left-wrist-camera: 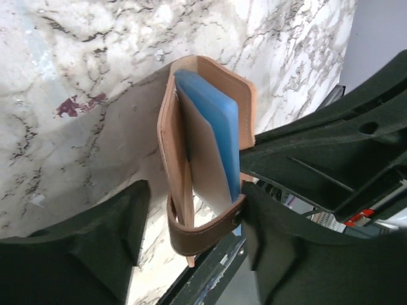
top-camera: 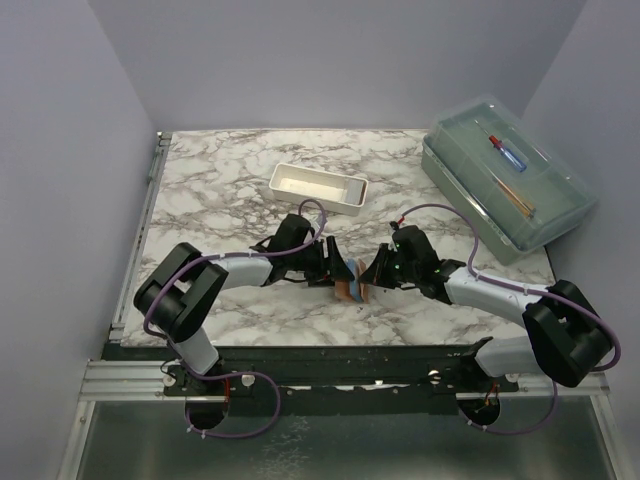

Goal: Put the credit cards into the card holder
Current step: Open the card holder at the center of the board.

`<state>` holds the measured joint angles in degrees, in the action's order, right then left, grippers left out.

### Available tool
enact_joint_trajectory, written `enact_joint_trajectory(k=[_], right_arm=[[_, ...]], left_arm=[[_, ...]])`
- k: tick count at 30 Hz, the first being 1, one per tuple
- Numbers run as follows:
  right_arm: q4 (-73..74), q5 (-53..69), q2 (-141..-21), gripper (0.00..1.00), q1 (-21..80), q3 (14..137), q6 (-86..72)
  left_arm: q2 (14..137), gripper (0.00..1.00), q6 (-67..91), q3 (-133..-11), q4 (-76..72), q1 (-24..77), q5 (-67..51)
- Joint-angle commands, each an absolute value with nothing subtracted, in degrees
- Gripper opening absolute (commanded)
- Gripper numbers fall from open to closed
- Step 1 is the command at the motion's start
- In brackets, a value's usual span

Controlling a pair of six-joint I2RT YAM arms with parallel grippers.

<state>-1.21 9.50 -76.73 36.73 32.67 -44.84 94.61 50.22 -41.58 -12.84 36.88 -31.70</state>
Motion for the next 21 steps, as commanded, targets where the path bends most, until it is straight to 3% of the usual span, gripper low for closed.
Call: enact_joint_trajectory(k=[1, 7, 11, 16, 21], right_arm=[[1.6, 9.7, -76.6, 0.00, 36.9, 30.8, -43.6], [3.9, 6.9, -76.4, 0.06, 37.0, 30.3, -43.9], [11.7, 1.5, -78.3, 0.28, 37.0, 33.3, -44.8], [23.1, -5.5, -74.2, 0.48, 37.0, 40.0, -41.9], [20.5, -0.5, -72.7, 0.67, 38.2, 42.6, -37.9]], left_arm=[[96.4, 0.55, 50.5, -42.9, -13.9, 37.2, -31.9], [94.2, 0.27, 49.7, -42.3, -13.4, 37.2, -30.4], [93.4, 0.10, 49.6, -42.5, -13.1, 37.1, -30.3], [92.6, 0.00, 49.9, -43.0, -12.0, 37.2, -30.2], [92.3, 0.00, 50.7, -44.0, -10.0, 37.2, -29.7]])
